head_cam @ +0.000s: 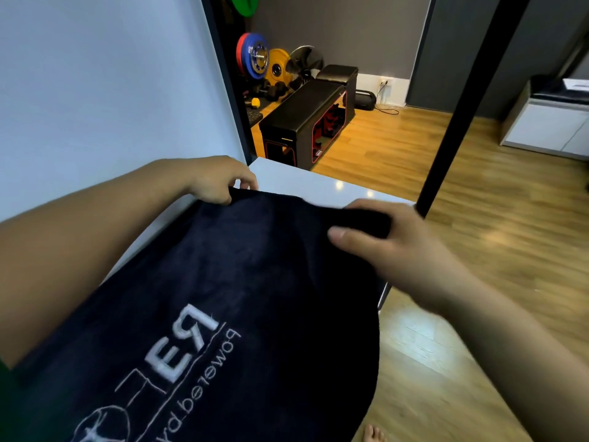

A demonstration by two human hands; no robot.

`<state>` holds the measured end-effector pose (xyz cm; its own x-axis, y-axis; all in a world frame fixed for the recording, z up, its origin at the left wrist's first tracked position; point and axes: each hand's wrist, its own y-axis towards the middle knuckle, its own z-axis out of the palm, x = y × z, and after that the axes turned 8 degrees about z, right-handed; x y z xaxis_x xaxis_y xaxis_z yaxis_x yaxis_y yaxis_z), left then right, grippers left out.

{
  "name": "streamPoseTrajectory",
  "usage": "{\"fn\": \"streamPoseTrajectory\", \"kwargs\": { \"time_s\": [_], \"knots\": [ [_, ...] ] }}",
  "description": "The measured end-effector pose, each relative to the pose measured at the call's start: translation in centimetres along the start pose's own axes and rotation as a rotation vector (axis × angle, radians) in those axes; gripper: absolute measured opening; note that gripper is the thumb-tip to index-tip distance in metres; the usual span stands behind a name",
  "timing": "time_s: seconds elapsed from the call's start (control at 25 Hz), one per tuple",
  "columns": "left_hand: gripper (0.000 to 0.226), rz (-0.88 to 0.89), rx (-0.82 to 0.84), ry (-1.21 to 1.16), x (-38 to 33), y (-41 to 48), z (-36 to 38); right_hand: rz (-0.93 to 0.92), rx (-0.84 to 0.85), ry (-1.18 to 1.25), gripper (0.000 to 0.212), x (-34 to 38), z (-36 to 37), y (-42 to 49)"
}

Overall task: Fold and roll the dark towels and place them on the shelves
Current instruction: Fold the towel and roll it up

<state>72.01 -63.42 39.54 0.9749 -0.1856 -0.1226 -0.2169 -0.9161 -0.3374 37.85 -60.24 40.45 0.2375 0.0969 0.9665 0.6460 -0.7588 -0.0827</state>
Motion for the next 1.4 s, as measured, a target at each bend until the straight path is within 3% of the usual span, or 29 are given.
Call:
{"fn": "streamPoseTrajectory", "kwargs": {
  "time_s": [0.12, 0.2, 0.28, 0.4, 0.48, 0.52, 0.56, 0.64, 0.72, 0.84, 0.96, 1.08, 1.16, 1.28, 1.4],
  "knots": [
    [0.036, 0.024, -0.035, 0.027, -0.3, -0.1, 0.6, -0.27, 0.203, -0.308, 0.012, -0.6, 5.3, -2.4],
    [0.031, 0.011, -0.124, 0.059, -0.5, -0.3, 0.8, -0.256, 0.339, -0.372, 0.019, -1.4, 7.7, -2.9],
    [0.029, -0.003, -0.184, 0.099, -0.3, -0.7, 1.2, -0.252, 0.351, -0.33, 0.021, -1.7, 8.5, -2.8],
    [0.028, -0.048, -0.25, 0.079, 0.4, -1.4, 2.1, -0.235, 0.302, 0.055, 0.015, -0.1, 8.0, -2.7],
    [0.024, -0.065, -0.285, 0.06, 0.1, -1.6, 2.5, -0.07, 0.23, 0.49, 0.015, 0.6, 6.5, -2.0],
    [0.025, -0.082, -0.301, 0.043, -0.2, -1.7, 2.5, 0.036, 0.135, 0.629, 0.014, 0.0, 5.6, -1.1],
    [0.027, -0.117, -0.311, 0.028, -0.3, -1.8, 2.4, 0.119, -0.013, 0.613, 0.013, -0.9, 4.2, 0.1],
    [0.032, -0.198, -0.278, 0.058, 0.0, -1.5, 2.1, 0.225, -0.299, 0.109, 0.015, -3.2, 1.4, 2.3],
    [0.034, -0.204, -0.189, 0.237, 0.2, -0.5, 2.1, 0.26, -0.401, -0.308, 0.016, -4.9, -0.7, 3.1],
    [0.03, -0.24, -0.137, 0.616, -0.5, 1.3, 2.7, 0.26, -0.429, -0.416, 0.012, -5.4, -2.1, 3.5],
    [0.023, -0.403, -0.149, 0.731, -1.4, 2.1, 3.1, 0.27, -0.411, -0.493, 0.011, -5.5, -2.5, 3.8],
    [0.027, -0.523, -0.316, 0.609, -1.8, 1.8, 3.6, 0.266, -0.409, -0.468, 0.012, -6.2, -3.2, 3.7],
    [0.027, -0.572, -0.446, 0.35, -1.8, 0.9, 4.0, 0.24, -0.407, -0.463, 0.014, -6.6, -3.7, 3.4],
    [0.018, -0.674, -0.477, -0.06, -0.7, -0.8, 4.7, 0.182, -0.412, -0.507, 0.017, -7.2, -4.2, 2.9],
    [0.016, -0.657, -0.632, -0.185, -0.7, -1.5, 5.8, 0.131, -0.43, -0.544, 0.02, -7.5, -4.5, 2.7]
  ]
}}
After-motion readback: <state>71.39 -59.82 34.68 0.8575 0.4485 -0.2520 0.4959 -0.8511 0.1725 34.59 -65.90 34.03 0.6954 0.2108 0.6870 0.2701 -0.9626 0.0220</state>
